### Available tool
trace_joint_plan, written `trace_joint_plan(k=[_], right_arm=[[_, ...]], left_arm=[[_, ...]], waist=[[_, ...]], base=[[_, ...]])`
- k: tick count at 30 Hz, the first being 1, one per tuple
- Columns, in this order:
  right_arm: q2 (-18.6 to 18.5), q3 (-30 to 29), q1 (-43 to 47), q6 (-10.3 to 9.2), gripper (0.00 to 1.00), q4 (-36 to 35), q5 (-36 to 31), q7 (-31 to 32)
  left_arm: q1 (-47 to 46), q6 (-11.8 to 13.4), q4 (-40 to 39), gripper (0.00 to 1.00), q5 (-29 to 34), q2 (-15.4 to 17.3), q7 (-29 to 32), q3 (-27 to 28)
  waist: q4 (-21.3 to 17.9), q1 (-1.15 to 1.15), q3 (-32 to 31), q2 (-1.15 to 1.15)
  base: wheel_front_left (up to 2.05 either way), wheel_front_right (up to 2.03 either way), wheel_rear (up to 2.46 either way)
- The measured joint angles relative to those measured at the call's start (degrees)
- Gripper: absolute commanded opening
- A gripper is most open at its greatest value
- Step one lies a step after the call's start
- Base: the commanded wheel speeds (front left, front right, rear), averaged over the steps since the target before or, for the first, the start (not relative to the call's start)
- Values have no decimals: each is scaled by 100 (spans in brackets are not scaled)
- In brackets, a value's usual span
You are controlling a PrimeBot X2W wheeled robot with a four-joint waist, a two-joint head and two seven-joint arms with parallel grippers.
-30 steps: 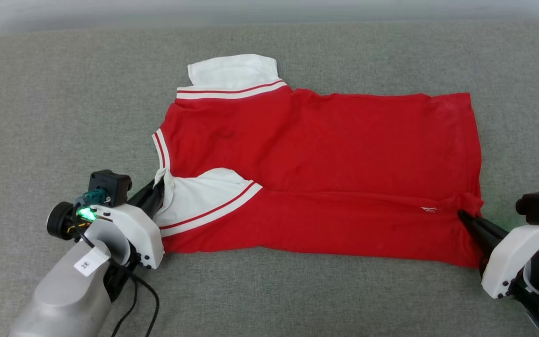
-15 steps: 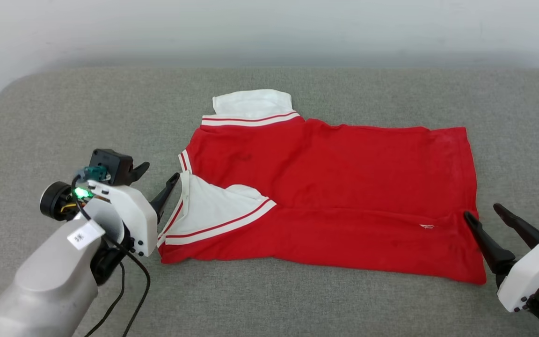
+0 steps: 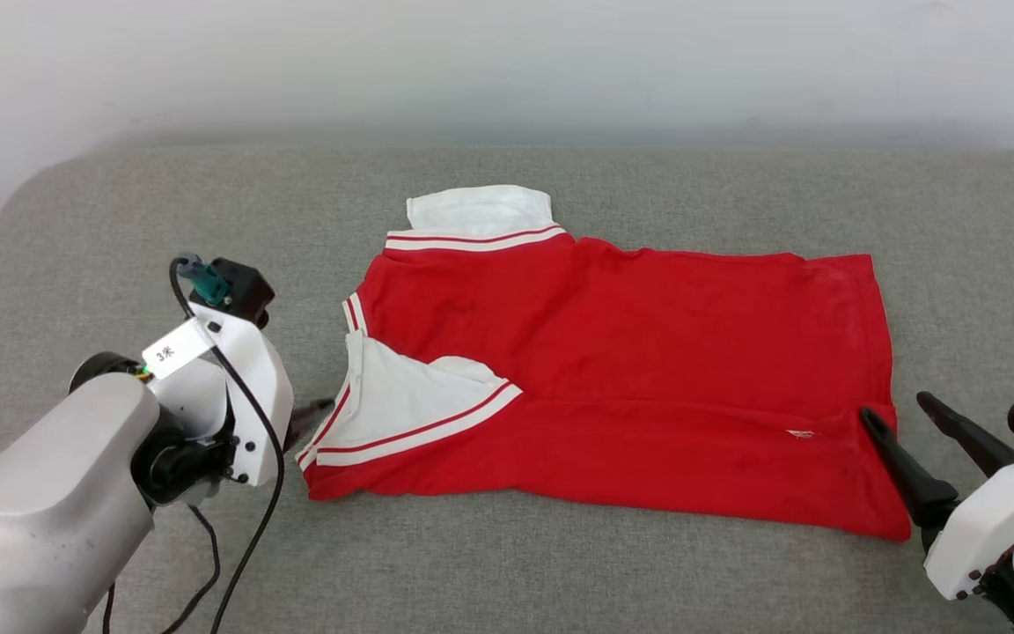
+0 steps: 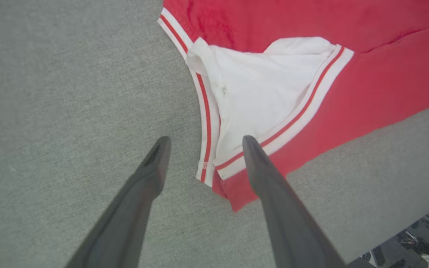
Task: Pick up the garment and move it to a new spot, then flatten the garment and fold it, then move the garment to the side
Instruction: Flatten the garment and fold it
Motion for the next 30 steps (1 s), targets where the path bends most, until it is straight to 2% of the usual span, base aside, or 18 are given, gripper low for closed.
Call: trace_joint_plan(k=[6,14,18,19,20,24,30], right_arm=[[112,1,-17,0,100,-47,-30,127],[189,81,-169,0,100,31,-31,125],[199,126,-253,0,100,97,-31,98],[198,137,-280,0,100,111,-31,96],[190,145,-298,0,100,119,-33,94],[36,119,-397,0,100,76,-99,101],[-591,82,-695,0,100,-211,-265,642]], left_arm=[[3,0,144,100,-423,9,590,-115],[187,0,470,100,-700,-62,788,-254],[201,0,569,100,-639,-55,743,-380],[211,-11,595,86,-669,-60,705,-381],[215,-10,605,0,-666,-58,658,-404],[237,-9,517,0,-621,-65,397,-517],[274,-9,164,0,-478,132,-207,-584]], waist=[[-102,0,128,0],[-281,0,353,0],[-341,0,442,0],[-352,0,449,0],[-362,0,449,0],[-363,0,401,0],[-360,1,247,0]], base=[[0,0,0],[0,0,0],[0,0,0],[0,0,0],[0,0,0],[0,0,0],[0,0,0]])
